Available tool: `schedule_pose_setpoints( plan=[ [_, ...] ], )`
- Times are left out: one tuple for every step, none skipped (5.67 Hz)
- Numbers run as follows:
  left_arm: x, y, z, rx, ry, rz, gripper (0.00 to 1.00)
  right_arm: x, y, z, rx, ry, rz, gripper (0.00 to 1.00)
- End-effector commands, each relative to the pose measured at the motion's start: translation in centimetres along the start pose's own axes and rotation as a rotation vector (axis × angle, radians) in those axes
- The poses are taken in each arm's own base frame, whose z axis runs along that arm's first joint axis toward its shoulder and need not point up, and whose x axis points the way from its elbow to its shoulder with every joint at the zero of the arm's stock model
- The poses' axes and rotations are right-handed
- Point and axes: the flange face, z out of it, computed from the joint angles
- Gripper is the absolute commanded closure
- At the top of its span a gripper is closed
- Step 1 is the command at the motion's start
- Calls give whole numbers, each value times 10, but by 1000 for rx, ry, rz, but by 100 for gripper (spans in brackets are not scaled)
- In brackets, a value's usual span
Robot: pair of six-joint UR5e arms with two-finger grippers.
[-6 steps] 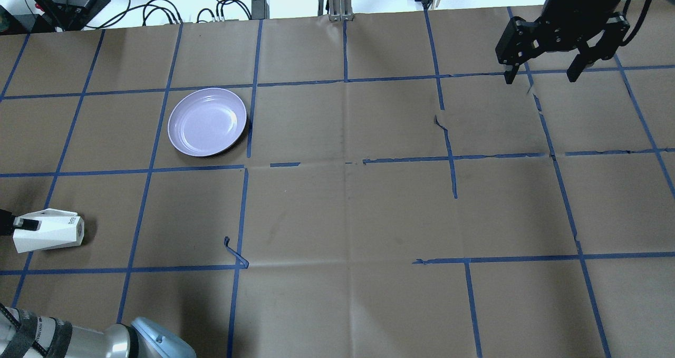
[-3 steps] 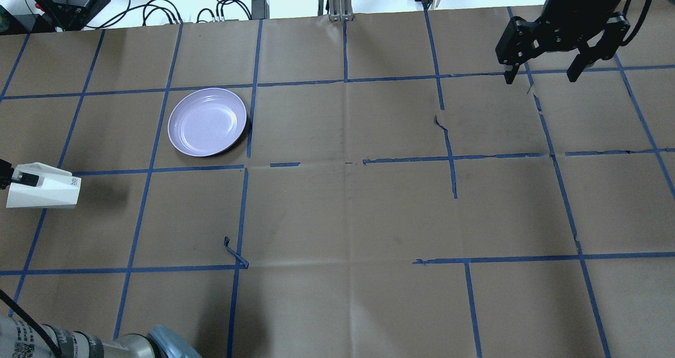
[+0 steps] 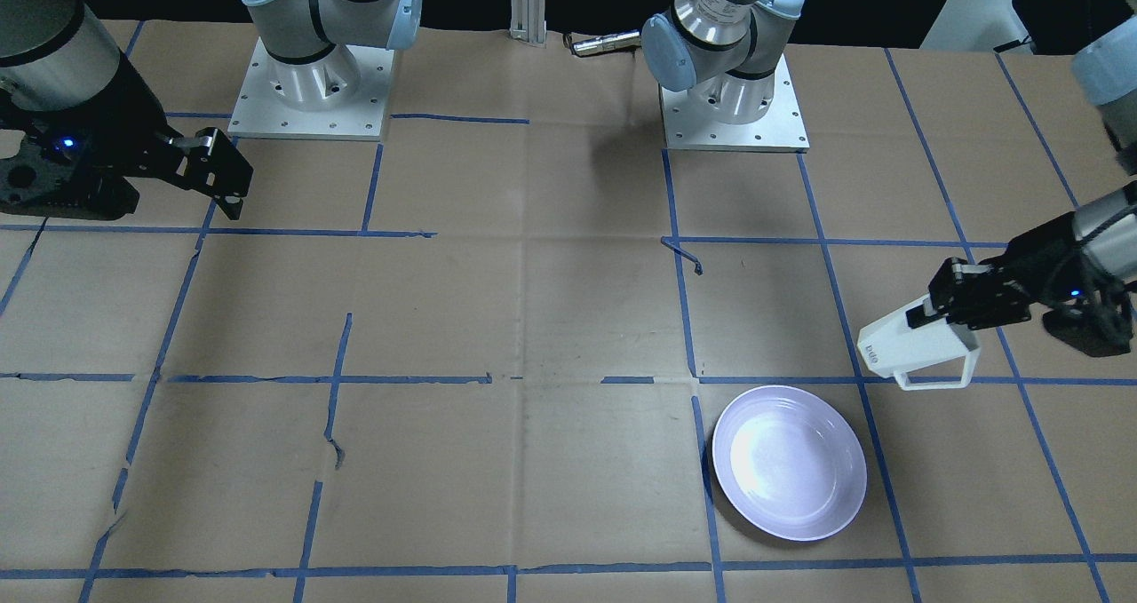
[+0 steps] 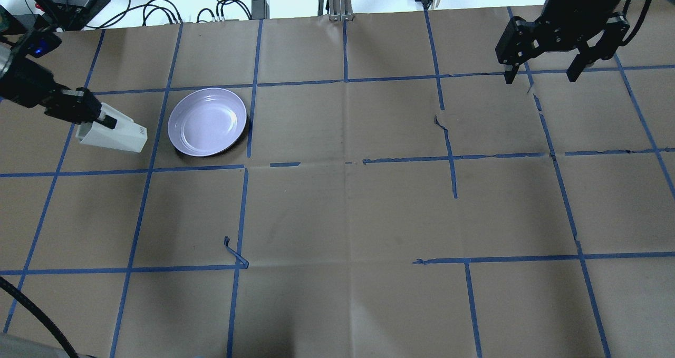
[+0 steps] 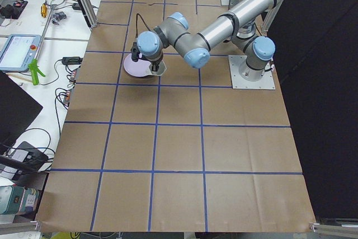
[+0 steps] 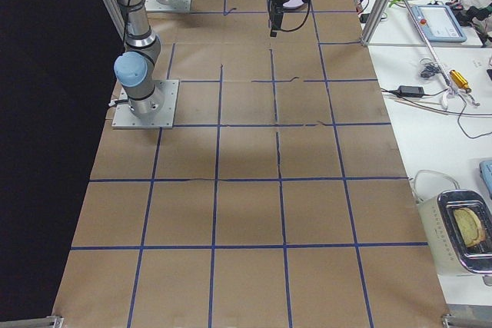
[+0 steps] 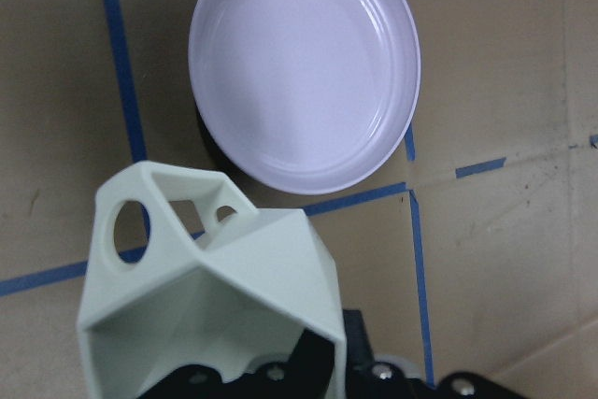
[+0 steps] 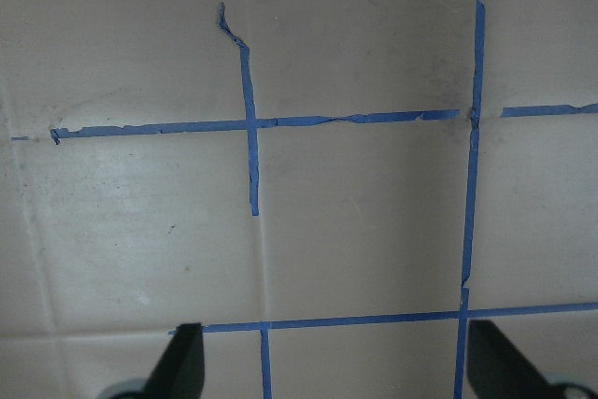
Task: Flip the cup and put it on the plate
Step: 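Lift the white cup with the left gripper and carry it over the plate, then rotate the cup upright and lower it onto the lavender plate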
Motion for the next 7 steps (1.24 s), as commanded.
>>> schedule_pose_setpoints(
  plan=[
    [106, -59, 59, 14, -195, 88, 100, 0, 0, 0, 0, 0, 0, 0],
    [115, -75, 86, 5, -290, 109, 100, 0, 0, 0, 0, 0, 0, 0],
    [127, -83, 115, -42, -372, 162, 100, 0, 0, 0, 0, 0, 0, 0],
    [129, -86, 129, -69, -409, 178, 100, 0, 0, 0, 0, 0, 0, 0],
    [122, -86, 141, -100, -413, 183, 100, 0, 0, 0, 0, 0, 0, 0],
    [117, -85, 144, -122, -450, 194, 100, 0, 0, 0, 0, 0, 0, 0],
    [114, -89, 155, -128, -446, 197, 99, 0, 0, 0, 0, 0, 0, 0]
  ],
)
